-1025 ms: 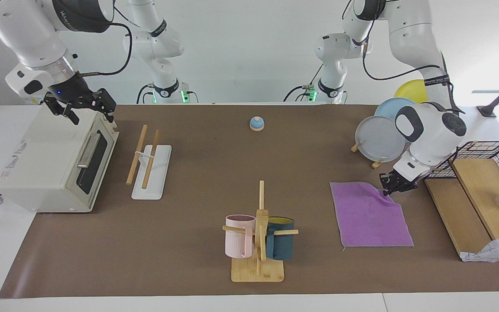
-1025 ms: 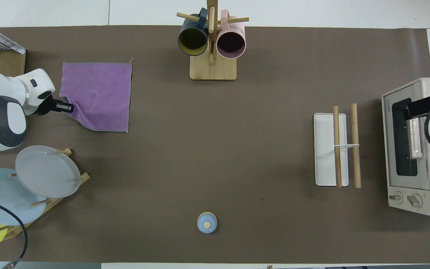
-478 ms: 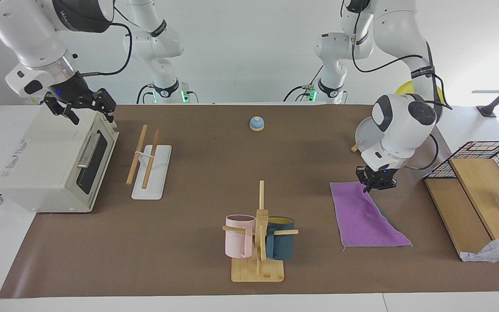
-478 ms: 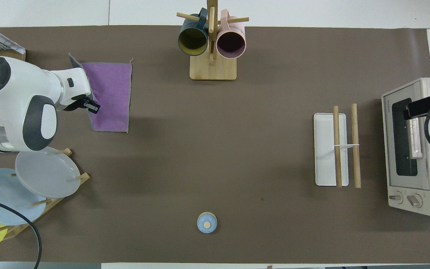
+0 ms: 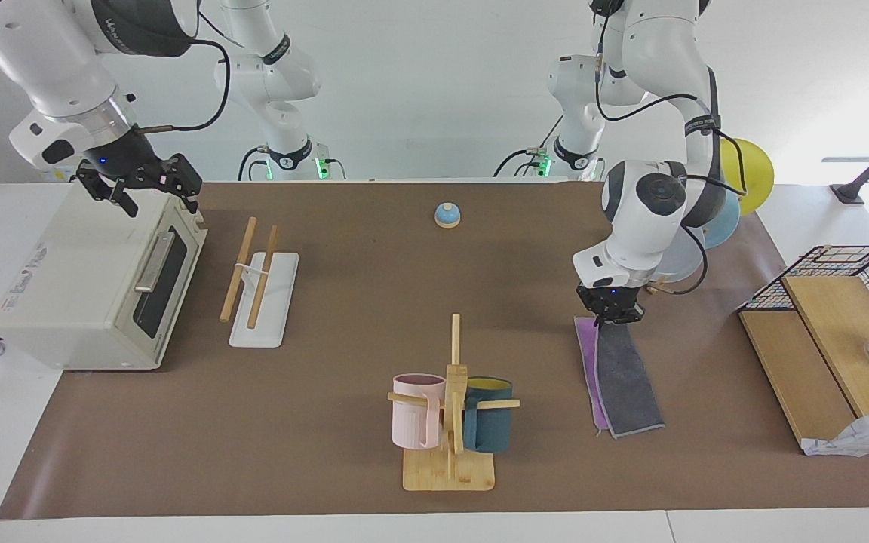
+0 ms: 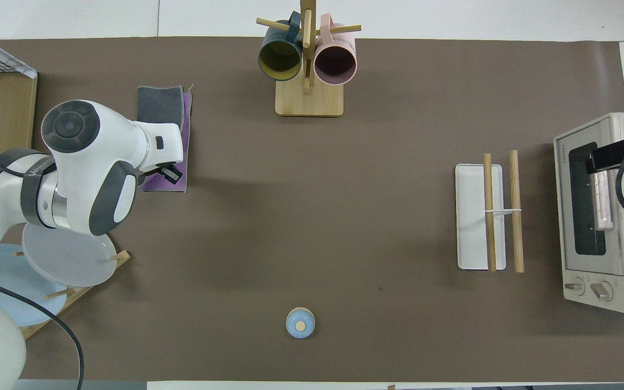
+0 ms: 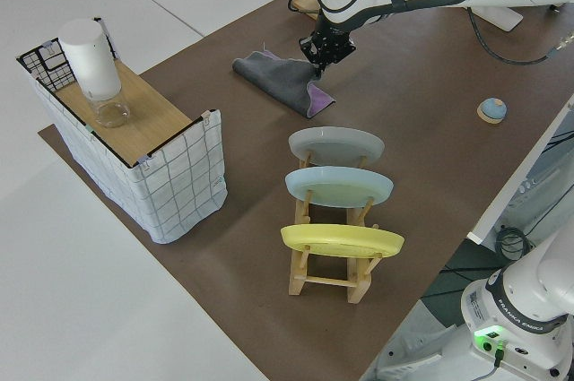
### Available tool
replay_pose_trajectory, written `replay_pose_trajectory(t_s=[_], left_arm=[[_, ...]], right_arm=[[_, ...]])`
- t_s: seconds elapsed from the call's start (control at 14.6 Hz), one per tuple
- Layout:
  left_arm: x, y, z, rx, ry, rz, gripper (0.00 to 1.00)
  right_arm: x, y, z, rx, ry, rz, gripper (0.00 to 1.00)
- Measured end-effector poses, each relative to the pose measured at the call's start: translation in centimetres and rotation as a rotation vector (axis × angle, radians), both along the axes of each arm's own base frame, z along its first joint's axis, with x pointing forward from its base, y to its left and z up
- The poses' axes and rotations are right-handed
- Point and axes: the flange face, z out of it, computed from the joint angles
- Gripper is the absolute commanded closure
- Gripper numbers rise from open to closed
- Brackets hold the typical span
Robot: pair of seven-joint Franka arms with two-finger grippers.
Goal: Fold towel and hang on rack
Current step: 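Fold the towel over itself with the left gripper, away from the robot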
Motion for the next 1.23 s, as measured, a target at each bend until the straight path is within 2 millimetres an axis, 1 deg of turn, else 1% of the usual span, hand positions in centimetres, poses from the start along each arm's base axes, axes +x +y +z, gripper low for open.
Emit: replay_pose_trajectory(t_s=[0.14, 0.2, 0.27, 0.34, 0.68, 0.82, 0.89, 1.02, 1.23], left_arm=[[-0.4, 0.1, -0.4, 0.033, 0.002, -0.023, 1.0], [-0.7, 0.3, -0.7, 0.044, 0.005, -0.028, 0.69], [-0.8, 0.4, -0.9, 0.045, 0.008, -0.023, 0.05], [-0.9, 0.4, -1.0, 0.044, 0.008, -0.01, 0.0], [-0.9, 0.7, -0.8, 0.039, -0.002, 0.049, 0.0], [-0.5, 1.4, -0.2, 0.037, -0.012, 0.071, 0.0], [0.0, 2.2, 0.2, 0.03, -0.019, 0.096, 0.0], [1.0, 4.8, 1.0, -0.02, -0.02, 0.181, 0.0], [2.1, 8.7, 1.2, -0.125, 0.001, 0.299, 0.0]], right_arm=[[0.0, 0.0, 0.0, 0.0, 0.0, 0.0, 0.0], [0.0, 0.0, 0.0, 0.0, 0.0, 0.0, 0.0], [0.0, 0.0, 0.0, 0.0, 0.0, 0.0, 0.0], [0.0, 0.0, 0.0, 0.0, 0.0, 0.0, 0.0], [0.0, 0.0, 0.0, 0.0, 0.0, 0.0, 0.0], [0.0, 0.0, 0.0, 0.0, 0.0, 0.0, 0.0], [0.0, 0.0, 0.0, 0.0, 0.0, 0.0, 0.0], [0.0, 0.0, 0.0, 0.0, 0.0, 0.0, 0.0], [0.0, 0.0, 0.0, 0.0, 0.0, 0.0, 0.0]])
